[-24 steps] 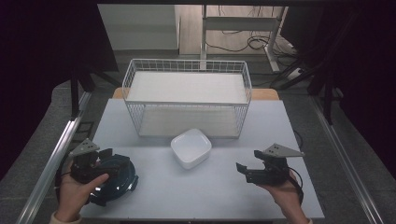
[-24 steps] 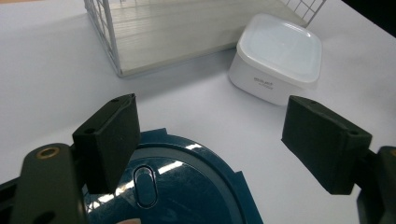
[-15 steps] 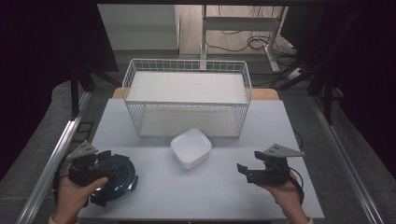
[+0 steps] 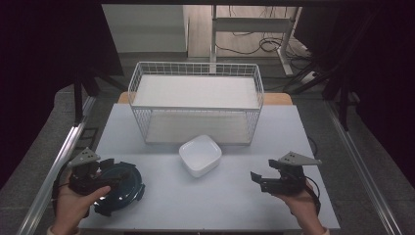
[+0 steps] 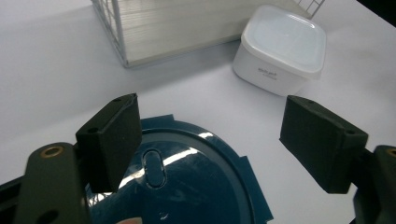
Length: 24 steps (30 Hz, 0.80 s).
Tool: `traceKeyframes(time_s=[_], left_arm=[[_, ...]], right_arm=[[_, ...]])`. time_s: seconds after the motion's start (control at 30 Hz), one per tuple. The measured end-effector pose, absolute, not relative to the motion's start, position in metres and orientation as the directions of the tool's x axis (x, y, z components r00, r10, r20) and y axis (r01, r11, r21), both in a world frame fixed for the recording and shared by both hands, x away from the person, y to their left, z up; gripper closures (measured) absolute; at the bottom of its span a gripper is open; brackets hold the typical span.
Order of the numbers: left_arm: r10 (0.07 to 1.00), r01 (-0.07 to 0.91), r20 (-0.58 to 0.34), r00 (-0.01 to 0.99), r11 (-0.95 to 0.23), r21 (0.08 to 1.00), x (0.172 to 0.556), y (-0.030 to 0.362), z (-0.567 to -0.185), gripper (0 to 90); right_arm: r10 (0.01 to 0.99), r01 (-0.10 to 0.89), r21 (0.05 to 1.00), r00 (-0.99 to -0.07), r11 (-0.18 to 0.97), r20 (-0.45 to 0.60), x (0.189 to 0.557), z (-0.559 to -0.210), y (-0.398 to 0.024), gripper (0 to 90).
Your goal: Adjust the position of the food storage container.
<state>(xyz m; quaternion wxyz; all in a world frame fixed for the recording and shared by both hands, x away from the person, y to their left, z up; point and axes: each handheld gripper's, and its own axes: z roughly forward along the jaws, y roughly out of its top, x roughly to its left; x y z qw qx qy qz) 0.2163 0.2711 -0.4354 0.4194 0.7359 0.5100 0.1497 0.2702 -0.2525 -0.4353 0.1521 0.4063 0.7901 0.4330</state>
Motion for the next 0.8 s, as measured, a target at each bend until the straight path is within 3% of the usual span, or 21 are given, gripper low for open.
traceKeyframes(time_s=[0.4, 0.8], left_arm=[[0.903, 0.648, -0.187, 0.388, -0.123, 0.751, 0.214, 0.295, -0.433, 26.4], [0.931, 0.669, -0.174, 0.320, -0.092, 0.737, 0.211, 0.319, -0.433, 43.3]], right_arm=[[0.779, 0.513, 0.800, -0.620, 0.309, 0.096, 0.272, -0.440, -0.252, 16.7], [0.784, 0.526, 0.787, -0.614, 0.321, 0.091, 0.273, -0.445, -0.251, 16.7]])
